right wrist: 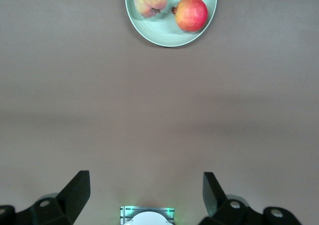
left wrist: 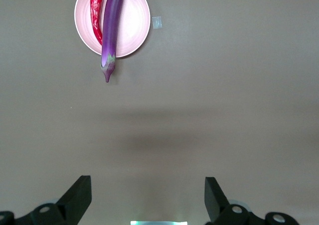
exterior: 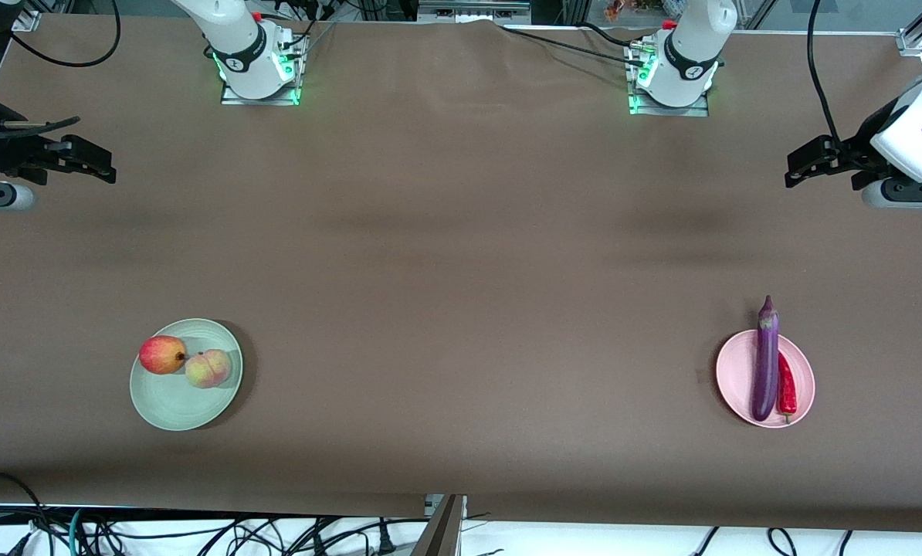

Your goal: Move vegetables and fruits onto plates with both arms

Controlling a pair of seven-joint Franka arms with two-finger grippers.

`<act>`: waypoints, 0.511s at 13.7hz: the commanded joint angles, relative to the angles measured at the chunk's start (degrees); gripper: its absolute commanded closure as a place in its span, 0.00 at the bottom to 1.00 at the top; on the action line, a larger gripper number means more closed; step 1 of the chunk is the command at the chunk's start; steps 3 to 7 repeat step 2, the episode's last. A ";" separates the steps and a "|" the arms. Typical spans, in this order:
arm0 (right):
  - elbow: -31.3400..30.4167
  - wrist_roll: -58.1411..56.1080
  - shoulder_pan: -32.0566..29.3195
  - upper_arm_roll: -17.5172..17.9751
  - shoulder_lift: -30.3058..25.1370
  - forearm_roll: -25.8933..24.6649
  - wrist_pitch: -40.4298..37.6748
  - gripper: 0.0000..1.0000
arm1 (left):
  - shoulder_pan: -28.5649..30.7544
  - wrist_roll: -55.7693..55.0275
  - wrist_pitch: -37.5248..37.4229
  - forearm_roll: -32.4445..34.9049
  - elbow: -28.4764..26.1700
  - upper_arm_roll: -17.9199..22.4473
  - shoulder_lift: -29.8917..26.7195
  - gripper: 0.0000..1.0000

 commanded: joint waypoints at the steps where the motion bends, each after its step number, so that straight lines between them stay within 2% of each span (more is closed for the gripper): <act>1: -0.62 1.64 -1.04 1.25 -0.97 -0.37 0.50 0.00 | 0.15 1.25 -0.40 1.09 0.44 -0.02 0.04 0.00; 7: 0.00 1.55 -0.87 1.25 -0.88 -0.37 0.41 0.00 | 0.15 1.25 -0.49 1.09 0.44 -0.10 0.04 0.00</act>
